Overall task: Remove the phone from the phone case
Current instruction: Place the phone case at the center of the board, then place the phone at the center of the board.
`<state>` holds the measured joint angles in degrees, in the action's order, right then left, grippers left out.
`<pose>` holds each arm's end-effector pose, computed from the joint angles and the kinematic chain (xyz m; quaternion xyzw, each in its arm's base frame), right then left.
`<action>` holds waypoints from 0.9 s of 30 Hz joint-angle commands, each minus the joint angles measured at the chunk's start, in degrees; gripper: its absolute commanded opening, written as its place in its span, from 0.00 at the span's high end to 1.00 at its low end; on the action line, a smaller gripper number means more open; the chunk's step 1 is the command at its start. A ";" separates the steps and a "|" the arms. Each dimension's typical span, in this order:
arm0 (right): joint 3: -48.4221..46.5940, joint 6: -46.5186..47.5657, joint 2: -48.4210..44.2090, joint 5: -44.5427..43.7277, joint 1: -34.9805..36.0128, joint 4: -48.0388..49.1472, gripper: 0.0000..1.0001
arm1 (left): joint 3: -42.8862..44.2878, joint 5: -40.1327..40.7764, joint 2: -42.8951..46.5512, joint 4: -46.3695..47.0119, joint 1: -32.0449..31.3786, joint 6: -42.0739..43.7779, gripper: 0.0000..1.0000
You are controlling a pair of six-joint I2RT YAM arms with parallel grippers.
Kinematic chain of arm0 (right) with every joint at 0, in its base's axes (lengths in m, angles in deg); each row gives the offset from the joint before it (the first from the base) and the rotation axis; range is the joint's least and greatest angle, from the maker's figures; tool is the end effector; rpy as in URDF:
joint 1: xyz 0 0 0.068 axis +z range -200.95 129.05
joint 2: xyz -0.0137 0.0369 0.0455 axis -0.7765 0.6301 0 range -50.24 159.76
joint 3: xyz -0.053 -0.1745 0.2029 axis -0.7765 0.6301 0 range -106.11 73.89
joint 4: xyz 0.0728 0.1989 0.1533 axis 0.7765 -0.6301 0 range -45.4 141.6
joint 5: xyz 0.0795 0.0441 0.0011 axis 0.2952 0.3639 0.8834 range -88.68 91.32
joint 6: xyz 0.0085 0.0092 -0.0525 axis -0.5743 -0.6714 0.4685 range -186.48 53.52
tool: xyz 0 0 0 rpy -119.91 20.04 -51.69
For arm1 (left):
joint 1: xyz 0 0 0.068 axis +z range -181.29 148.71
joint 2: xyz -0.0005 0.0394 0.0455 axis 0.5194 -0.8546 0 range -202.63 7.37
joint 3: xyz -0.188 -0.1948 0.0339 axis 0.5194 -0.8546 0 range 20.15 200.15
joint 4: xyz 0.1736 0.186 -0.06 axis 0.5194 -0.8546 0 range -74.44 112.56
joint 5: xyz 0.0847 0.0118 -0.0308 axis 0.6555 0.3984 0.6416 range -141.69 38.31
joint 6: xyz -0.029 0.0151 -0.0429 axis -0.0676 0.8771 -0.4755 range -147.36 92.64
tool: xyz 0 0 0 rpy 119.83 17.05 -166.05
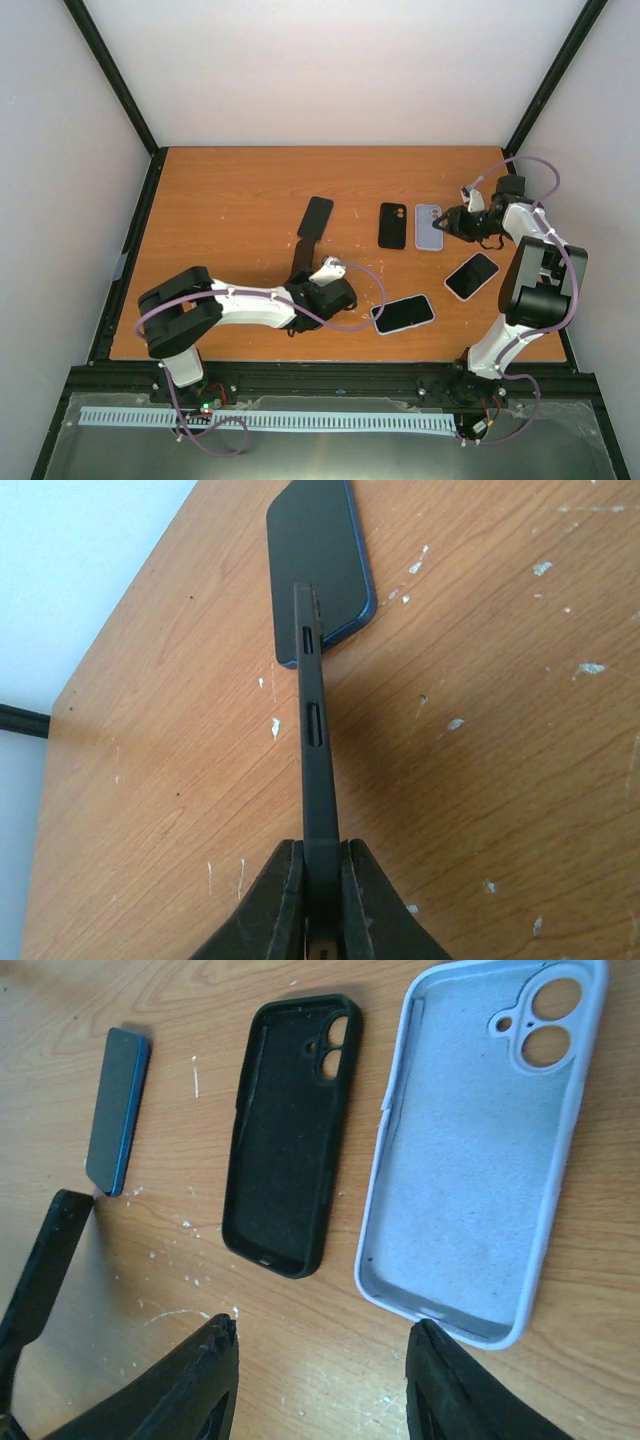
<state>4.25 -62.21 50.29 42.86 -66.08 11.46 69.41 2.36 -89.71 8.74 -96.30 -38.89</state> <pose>0.3363 -0.0665 0.2036 0.0291 0.9236 0.3188 0.2109 0.1556 -0.2657 0.1507 0.2893 0.8214 0.2107 0.4441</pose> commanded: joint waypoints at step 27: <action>1.33 3.84 -7.22 6.44 -0.17 -1.43 0.50 | 10.75 -30.55 -4.04 -6.00 -4.50 0.23 0.12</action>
<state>6.17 -60.66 48.15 48.52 -66.08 10.87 76.40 -8.77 -96.88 -0.64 -100.41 -44.40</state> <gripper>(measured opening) 0.500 0.825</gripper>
